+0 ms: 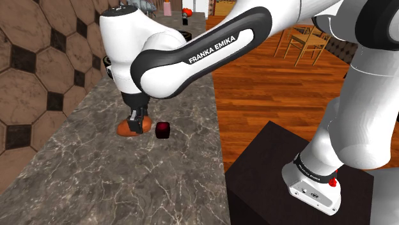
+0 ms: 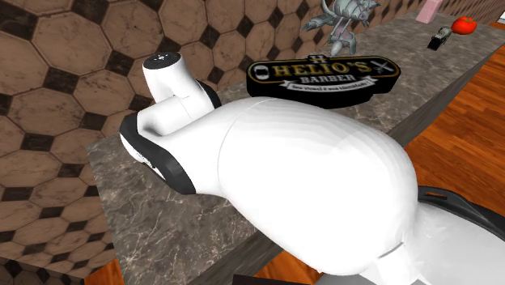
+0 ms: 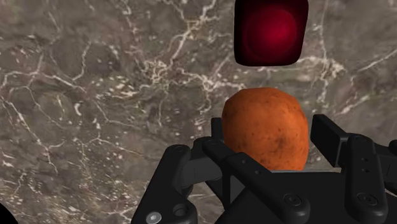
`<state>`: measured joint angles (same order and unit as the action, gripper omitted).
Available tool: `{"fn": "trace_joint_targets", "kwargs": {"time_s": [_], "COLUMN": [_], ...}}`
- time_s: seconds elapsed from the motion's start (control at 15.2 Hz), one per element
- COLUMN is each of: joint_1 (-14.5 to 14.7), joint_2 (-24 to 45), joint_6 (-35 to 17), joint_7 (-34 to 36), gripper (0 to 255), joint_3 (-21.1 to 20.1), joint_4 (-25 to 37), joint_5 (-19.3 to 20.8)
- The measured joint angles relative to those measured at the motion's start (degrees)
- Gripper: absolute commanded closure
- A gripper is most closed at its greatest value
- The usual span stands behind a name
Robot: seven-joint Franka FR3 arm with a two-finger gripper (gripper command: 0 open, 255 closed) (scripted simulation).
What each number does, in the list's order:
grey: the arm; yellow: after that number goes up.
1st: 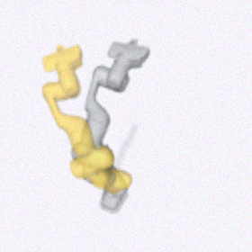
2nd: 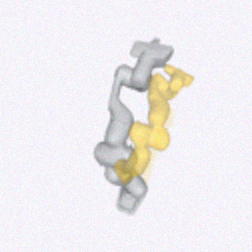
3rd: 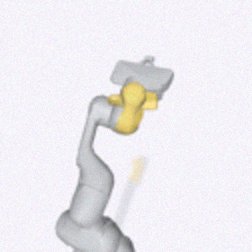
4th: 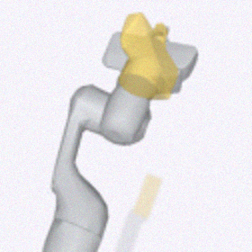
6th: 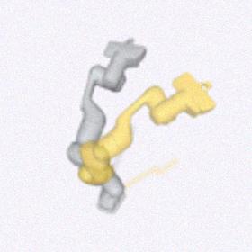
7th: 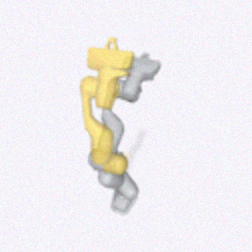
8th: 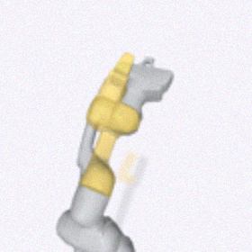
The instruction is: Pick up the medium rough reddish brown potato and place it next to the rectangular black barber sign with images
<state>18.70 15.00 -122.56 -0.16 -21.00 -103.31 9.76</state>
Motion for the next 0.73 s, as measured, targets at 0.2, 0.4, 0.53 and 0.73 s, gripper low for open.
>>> {"fn": "trace_joint_targets", "kwargs": {"time_s": [0.2,0.4,0.53,0.73], "joint_1": [-0.1,-0.2,-0.2,-0.1], "joint_2": [-0.7,-1.6,-1.9,-2.0], "joint_6": [2.1,4.0,5.5,7.7], "joint_7": [-0.4,-0.8,-1.0,-1.2], "gripper": [255,255,255,255], "joint_3": [-0.1,-0.3,-0.3,-0.4], "joint_4": [1.5,2.5,3.7,5.9], "joint_5": [-0.4,-0.9,-1.2,-1.3]}}
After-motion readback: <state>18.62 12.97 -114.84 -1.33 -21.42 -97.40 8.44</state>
